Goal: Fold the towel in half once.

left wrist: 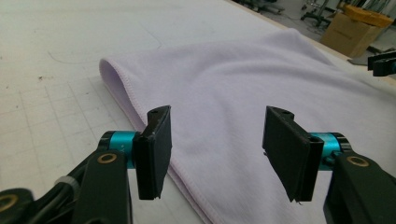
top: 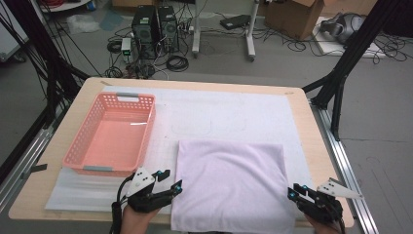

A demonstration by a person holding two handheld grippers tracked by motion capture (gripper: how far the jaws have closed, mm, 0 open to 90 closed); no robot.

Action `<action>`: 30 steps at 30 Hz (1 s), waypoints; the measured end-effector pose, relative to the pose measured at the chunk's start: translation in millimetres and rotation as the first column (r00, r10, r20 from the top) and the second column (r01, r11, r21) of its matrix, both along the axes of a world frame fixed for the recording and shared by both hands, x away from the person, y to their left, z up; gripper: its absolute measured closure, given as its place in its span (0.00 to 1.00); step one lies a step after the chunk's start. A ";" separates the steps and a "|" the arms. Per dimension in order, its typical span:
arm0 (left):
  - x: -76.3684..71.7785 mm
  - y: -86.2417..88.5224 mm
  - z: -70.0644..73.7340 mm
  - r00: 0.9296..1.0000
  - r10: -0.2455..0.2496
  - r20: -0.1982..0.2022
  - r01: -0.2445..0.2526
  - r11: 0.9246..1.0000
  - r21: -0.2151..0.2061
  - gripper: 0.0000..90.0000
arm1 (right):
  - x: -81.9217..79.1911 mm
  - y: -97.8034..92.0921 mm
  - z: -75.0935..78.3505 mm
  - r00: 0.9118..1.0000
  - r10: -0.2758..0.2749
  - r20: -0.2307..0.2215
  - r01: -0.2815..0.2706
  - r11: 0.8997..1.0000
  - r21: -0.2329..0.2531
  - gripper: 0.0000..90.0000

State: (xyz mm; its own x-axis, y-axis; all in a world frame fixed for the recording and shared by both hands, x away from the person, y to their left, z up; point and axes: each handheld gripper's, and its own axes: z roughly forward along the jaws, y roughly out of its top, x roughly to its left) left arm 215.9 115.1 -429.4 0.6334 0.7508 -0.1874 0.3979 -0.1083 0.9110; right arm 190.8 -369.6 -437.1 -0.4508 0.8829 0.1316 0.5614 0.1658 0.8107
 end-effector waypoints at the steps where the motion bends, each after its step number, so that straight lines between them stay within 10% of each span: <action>1: 5.1 -2.2 -1.0 1.000 0.002 -0.002 -0.002 1.000 0.007 0.46 | 6.1 1.3 -0.9 1.000 0.000 0.005 0.001 1.000 -0.018 0.67; 14: 85.2 -19.9 -11.7 0.996 0.048 -0.076 -0.041 0.996 0.081 0.49 | 80.9 -1.1 1.7 0.998 -0.059 0.020 0.059 0.998 -0.019 0.52; 30: 159.8 -32.0 -20.2 0.973 0.109 -0.201 -0.077 0.984 0.161 0.48 | 162.8 9.1 -10.0 0.995 -0.027 -0.099 0.022 0.999 -0.050 0.51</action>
State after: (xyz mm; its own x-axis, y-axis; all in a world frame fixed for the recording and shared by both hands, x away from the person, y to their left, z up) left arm 375.6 83.1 -449.6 0.5187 0.8341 -0.1878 0.5920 -0.1919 0.7827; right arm 353.6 -360.5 -447.1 -0.4159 0.8999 0.1313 0.6435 0.1892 0.7417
